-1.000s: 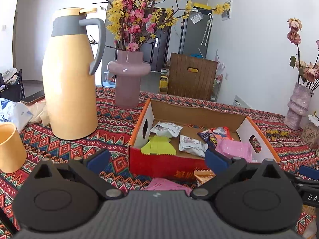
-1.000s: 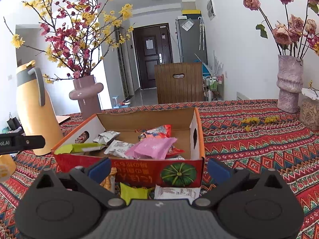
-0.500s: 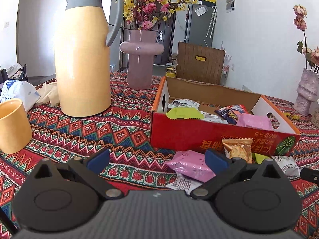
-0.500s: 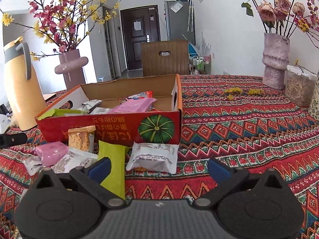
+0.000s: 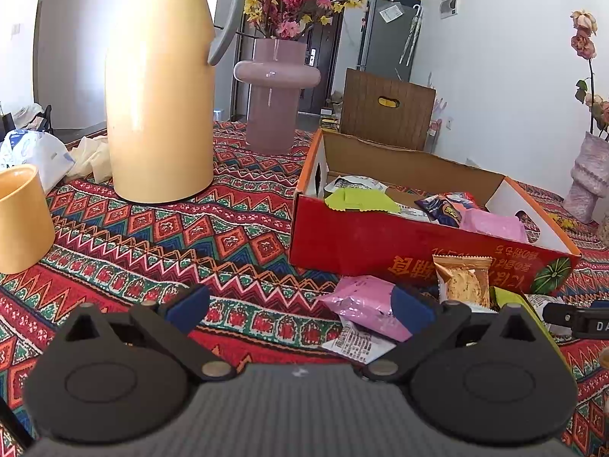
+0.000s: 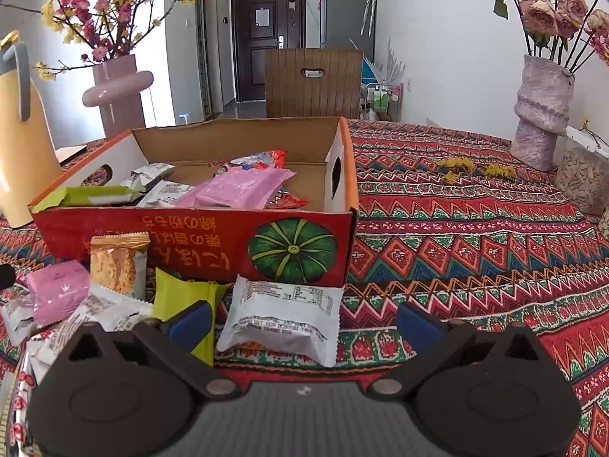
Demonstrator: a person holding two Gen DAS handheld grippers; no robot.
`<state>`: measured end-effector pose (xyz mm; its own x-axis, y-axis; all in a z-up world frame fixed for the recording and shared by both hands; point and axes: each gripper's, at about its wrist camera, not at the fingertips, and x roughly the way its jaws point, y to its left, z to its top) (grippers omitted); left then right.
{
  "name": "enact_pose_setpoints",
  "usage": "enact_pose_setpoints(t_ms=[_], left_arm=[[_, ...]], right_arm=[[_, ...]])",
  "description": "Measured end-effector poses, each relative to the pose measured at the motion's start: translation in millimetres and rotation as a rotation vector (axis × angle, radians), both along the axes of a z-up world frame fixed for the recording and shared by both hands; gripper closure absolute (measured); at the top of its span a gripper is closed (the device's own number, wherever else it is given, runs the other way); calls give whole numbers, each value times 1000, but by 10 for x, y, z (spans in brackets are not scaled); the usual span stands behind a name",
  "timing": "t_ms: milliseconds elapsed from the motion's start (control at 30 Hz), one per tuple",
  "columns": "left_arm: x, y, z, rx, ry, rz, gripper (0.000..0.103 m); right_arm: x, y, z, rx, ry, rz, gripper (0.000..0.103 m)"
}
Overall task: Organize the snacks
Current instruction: 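Move both tools back over the snack pile, then grasp the white packet with the right tool while the left tool grasps a pink packet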
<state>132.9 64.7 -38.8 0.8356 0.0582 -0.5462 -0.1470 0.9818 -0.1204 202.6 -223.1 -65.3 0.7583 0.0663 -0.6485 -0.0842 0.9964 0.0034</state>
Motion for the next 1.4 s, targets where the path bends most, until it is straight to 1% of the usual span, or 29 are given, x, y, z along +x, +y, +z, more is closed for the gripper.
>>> enact_pose_setpoints(t_ms=[67, 233, 300, 367, 400, 433, 467, 533, 667, 767, 900, 1067, 1133, 1300, 1400], left_arm=[[10, 7, -4, -7, 7, 0, 0], [21, 19, -16, -18, 15, -4, 0], [29, 21, -21, -19, 19, -4, 0], [35, 23, -26, -22, 23, -5, 0], [39, 24, -27, -23, 25, -5, 0], [42, 26, -28, -24, 27, -5, 0], [44, 27, -29, -25, 28, -4, 0], [43, 28, -29, -26, 29, -3, 0], [43, 29, -29, -26, 30, -3, 0], [43, 31, -30, -27, 30, -4, 0], [45, 33, -29, -27, 31, -3, 0], [43, 32, -34, -24, 34, -3, 0], [44, 27, -37, -21, 34, -3, 0], [37, -24, -37, -3, 30, -17, 0], [46, -44, -32, 1, 40, -26, 0]], right_arm=[[112, 18, -42, 1, 30, -11, 0], [276, 63, -152, -19, 67, -27, 0], [296, 76, -198, -26, 74, -26, 2], [295, 60, -218, -12, 68, -27, 9], [290, 57, -217, -11, 63, -25, 10], [278, 52, -214, -7, 56, -17, 16], [262, 56, -209, -4, 49, -7, 25], [218, 83, -191, -2, 33, 22, 36], [124, 107, -163, -3, 11, 38, 44], [12, 71, -81, 7, -35, 24, 46], [-208, -15, 70, 46, -116, -1, 46], [-397, -113, 143, 80, -174, -15, 46], [-403, -147, 123, 87, -181, -23, 46], [-325, -210, -14, 109, -149, -58, 46], [-329, -243, -40, 124, -150, -69, 45]])
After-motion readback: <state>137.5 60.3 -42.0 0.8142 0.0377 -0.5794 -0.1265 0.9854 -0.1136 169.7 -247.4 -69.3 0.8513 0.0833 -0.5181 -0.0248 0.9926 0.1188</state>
